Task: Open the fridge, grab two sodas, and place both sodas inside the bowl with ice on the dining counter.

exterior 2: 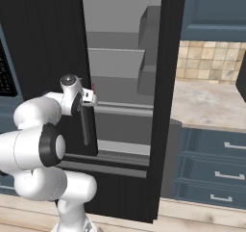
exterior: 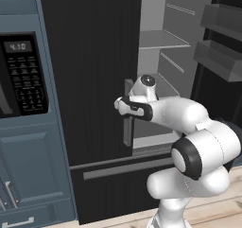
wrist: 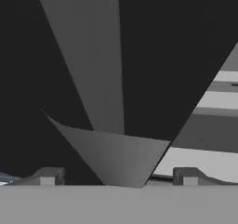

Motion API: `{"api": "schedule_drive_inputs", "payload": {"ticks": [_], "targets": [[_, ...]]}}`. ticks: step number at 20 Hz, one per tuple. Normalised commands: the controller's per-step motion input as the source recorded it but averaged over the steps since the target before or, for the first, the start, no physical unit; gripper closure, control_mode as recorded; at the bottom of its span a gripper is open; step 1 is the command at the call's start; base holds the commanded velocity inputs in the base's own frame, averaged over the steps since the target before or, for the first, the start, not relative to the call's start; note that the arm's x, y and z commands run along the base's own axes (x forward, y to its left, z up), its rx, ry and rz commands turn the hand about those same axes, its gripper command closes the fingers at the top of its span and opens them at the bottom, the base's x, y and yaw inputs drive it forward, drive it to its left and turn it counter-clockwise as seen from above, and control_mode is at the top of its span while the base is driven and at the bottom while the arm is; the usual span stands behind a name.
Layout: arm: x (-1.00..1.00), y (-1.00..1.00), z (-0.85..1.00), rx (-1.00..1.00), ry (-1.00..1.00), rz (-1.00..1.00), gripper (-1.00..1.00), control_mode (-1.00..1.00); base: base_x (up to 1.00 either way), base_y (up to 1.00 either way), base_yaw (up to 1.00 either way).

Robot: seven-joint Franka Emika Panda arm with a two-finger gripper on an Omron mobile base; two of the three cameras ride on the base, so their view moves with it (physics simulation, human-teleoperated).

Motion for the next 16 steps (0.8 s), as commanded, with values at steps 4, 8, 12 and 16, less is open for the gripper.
{"api": "schedule_drive_inputs", "payload": {"ticks": [4, 8, 12, 16], "targets": [[0.43, 0.10, -0.22, 0.02, 0.00, 0.02, 1.00, -1.00, 0.00, 0.00, 0.00], [0.38, 0.05, -0.12, 0.02, 0.00, 0.03, 1.00, -1.00, 0.00, 0.00, 0.00], [0.10, 0.14, -0.02, 0.00, 0.00, 0.08, 1.00, -1.00, 0.00, 0.00, 0.00], [-0.41, 0.23, 0.00, 0.00, -0.03, 0.07, 1.00, -1.00, 0.00, 0.00, 0.00]]}}
